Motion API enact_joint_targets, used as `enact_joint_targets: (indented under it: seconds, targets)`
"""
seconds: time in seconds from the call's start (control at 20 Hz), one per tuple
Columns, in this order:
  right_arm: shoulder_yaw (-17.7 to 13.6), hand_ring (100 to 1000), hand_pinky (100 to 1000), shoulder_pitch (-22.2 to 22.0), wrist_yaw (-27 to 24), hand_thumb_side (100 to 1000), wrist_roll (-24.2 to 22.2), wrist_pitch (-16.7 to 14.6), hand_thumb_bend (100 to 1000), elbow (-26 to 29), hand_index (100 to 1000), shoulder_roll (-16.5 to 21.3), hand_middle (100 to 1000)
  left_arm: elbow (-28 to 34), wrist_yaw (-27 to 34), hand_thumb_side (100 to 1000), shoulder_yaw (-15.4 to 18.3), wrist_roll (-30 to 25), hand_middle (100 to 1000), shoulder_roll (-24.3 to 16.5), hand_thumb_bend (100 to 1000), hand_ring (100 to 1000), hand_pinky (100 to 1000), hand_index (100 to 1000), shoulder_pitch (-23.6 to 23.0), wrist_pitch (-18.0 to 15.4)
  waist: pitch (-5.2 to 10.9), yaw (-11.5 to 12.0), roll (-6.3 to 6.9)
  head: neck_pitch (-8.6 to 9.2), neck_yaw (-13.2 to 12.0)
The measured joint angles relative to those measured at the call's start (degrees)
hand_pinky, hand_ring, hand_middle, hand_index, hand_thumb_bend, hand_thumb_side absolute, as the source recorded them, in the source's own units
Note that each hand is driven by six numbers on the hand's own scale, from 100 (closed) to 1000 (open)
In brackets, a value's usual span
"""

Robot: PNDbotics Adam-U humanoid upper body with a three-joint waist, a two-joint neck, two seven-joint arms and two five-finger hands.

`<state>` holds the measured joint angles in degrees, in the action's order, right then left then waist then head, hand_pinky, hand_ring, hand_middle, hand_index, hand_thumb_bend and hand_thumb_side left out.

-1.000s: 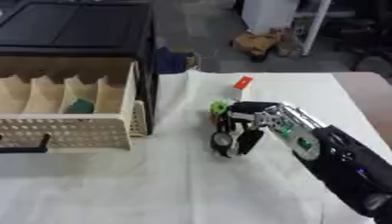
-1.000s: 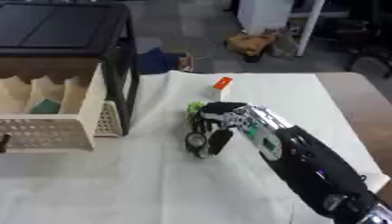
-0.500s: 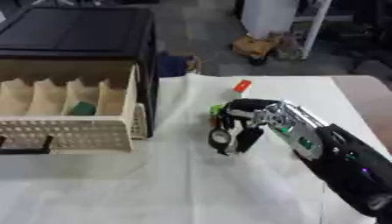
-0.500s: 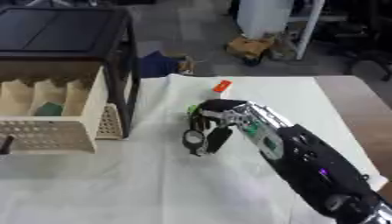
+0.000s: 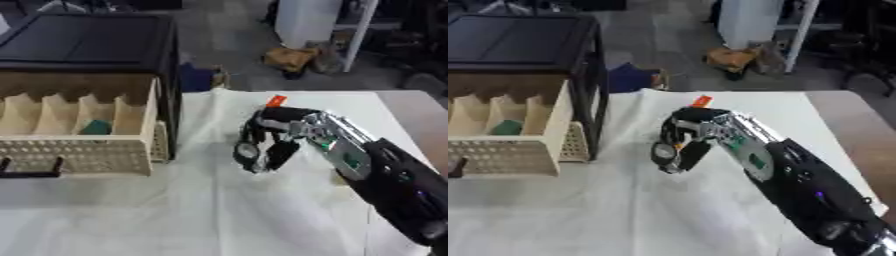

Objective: Pick up objects from table and place into drawer.

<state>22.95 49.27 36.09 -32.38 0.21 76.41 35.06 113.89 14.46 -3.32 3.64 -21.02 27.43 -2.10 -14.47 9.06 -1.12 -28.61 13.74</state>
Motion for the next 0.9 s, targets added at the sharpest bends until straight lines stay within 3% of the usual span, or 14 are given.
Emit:
enact_joint_targets:
  seconds: [0.9]
  targets:
    - [-0.8, 601, 438, 6.0, -4.7, 453, 0.7, 2.8, 280, 3.9, 641, 1.0, 530, 0.0, 1.2, 1000, 0.2, 0.3, 478, -0.6, 175, 381, 382, 806, 0.0, 0.7, 1.93, 0.0, -1.36, -1.06, -0.3]
